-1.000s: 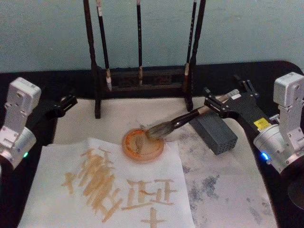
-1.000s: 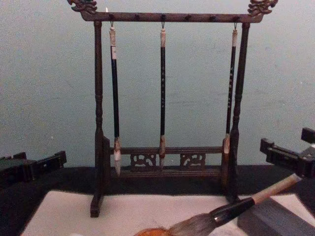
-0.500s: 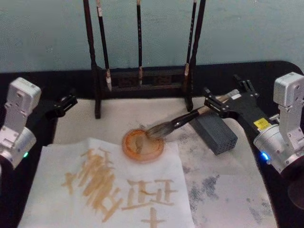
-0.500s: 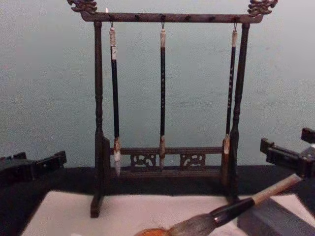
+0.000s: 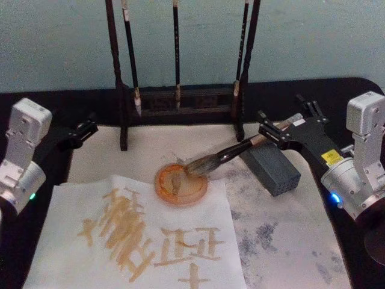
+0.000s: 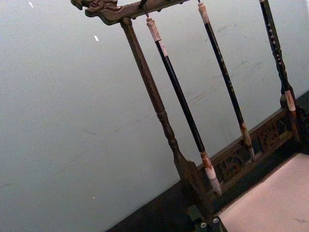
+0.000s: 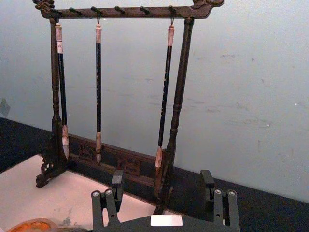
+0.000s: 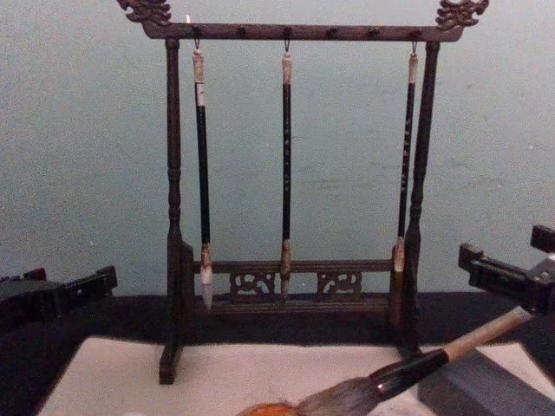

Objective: Pick up the brush from the inkstone, write on the paper, then place the brush back to its original position.

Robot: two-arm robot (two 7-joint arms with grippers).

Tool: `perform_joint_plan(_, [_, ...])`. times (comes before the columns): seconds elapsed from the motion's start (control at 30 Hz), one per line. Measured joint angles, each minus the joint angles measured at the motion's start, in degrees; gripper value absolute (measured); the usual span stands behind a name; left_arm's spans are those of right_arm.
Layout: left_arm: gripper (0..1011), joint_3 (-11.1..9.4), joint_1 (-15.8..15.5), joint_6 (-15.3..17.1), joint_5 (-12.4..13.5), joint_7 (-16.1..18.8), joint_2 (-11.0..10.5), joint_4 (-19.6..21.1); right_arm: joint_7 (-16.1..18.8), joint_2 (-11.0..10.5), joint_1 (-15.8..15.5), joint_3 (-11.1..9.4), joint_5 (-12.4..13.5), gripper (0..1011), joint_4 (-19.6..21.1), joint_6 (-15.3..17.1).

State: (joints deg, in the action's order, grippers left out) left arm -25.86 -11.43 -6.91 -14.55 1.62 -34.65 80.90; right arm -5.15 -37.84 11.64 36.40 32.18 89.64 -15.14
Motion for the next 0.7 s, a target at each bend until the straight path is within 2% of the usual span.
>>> perform_joint_plan(0.7, [1002, 0.00, 0.00, 0.00, 0.00, 0.00, 0.00, -0.01, 0.00, 0.00, 0.00, 0.00, 0.00, 1008, 0.00, 0.00])
